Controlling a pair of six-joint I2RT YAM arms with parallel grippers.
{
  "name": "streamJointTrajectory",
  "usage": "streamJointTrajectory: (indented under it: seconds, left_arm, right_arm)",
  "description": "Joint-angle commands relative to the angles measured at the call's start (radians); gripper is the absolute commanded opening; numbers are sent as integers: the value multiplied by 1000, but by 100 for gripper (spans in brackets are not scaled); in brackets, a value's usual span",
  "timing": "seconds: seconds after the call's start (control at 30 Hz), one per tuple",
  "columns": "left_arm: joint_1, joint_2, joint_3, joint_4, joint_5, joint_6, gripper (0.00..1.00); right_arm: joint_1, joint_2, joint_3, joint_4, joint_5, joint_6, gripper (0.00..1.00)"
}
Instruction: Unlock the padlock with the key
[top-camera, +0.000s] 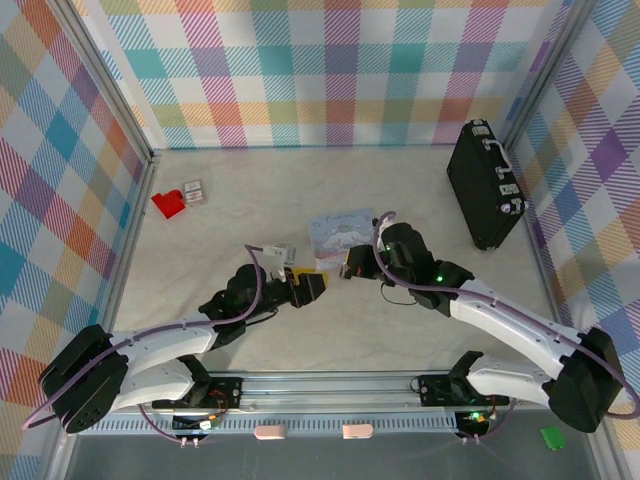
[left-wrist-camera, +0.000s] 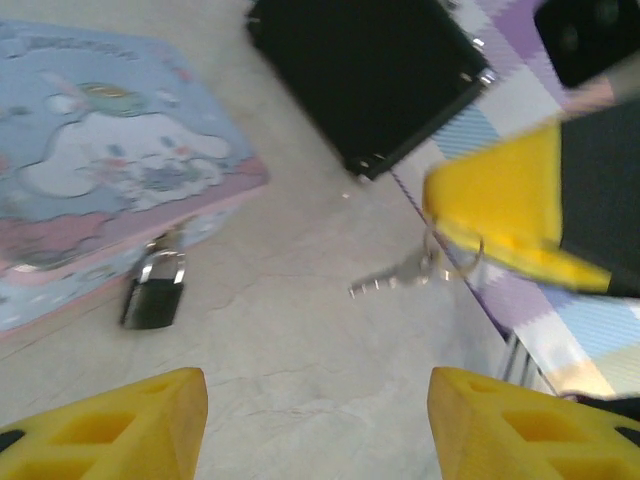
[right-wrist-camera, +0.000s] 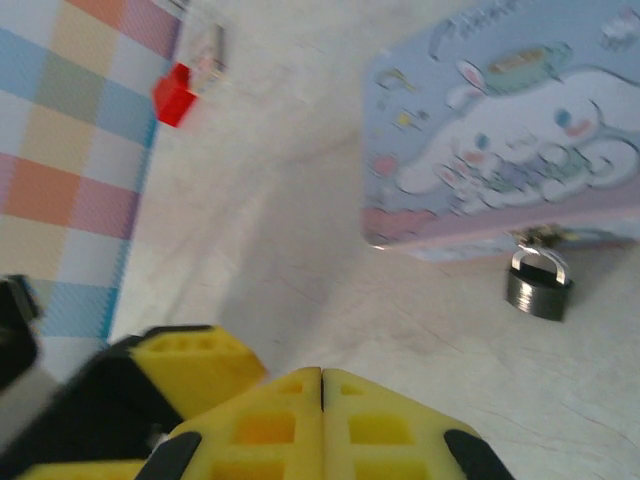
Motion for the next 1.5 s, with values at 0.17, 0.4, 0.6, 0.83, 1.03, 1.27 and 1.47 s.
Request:
streamJointTrajectory:
  seconds: [0.17, 0.4, 0.6, 0.83, 1.03, 1.27, 1.47]
  left_arm:
    - [1, 37, 71, 77, 161, 193, 55]
    - [-44, 14, 39, 152, 90, 460, 49]
    - [-58, 17, 78, 102, 73, 606, 43]
    - [-58, 58, 106, 122, 91, 623, 34]
    - [-58, 80, 110, 131, 105, 623, 21]
    - [-58, 71, 114, 105, 119, 631, 6]
    - [-58, 55, 122, 44, 125, 664, 0]
  right_arm:
    - [-1, -60, 69, -34, -58, -34, 0]
    - [0, -53, 88, -5, -174, -13, 0]
    - [2, -54, 82, 15, -222, 5, 0]
    - [4, -59, 73, 14, -229, 11, 0]
    - [4, -61, 70, 19, -226, 17, 0]
    - [4, -50, 67, 18, -214, 22, 0]
    - [2, -55, 62, -18, -159, 25, 0]
